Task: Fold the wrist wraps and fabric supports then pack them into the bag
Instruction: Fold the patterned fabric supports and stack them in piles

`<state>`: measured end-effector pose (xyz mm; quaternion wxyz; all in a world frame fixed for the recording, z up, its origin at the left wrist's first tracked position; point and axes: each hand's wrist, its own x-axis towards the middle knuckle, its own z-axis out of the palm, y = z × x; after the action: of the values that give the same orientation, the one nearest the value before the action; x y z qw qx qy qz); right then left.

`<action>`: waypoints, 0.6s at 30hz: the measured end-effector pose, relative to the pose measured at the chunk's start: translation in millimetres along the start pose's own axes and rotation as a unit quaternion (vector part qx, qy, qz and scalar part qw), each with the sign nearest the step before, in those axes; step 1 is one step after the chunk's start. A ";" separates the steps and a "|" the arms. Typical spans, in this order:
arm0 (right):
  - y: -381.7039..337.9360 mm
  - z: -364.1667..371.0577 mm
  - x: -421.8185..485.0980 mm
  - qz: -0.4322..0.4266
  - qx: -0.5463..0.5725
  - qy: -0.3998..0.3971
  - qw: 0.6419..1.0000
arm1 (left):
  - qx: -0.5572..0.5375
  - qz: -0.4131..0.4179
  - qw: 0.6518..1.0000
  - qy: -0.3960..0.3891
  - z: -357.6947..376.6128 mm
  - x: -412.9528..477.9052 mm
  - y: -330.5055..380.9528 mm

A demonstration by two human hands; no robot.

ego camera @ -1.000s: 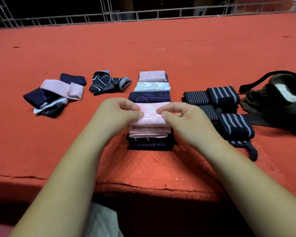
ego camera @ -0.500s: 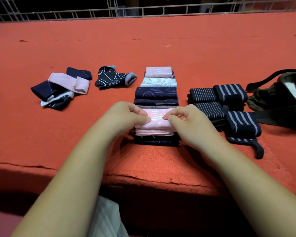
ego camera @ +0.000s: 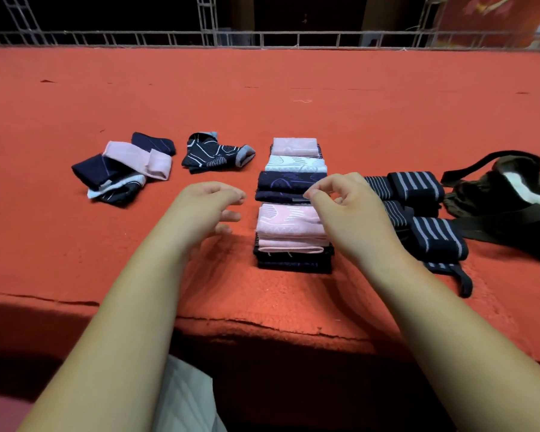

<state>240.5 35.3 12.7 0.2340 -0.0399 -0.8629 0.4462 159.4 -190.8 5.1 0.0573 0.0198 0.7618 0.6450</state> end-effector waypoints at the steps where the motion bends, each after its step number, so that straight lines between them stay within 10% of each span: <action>1: -6.1 5.5 2.1 -0.010 -0.001 0.001 1.000 | -0.006 0.000 1.000 0.005 -4.9 1.3 -0.2; 18: -88.2 227.5 80.4 -0.027 -0.029 -0.148 0.988 | 0.070 -0.008 0.979 0.190 -148.4 50.4 -39.1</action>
<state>81.6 -166.1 -0.2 0.1142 0.0431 -0.9014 0.4153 94.4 -337.6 -12.5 -0.0853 -0.1051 0.8020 0.5818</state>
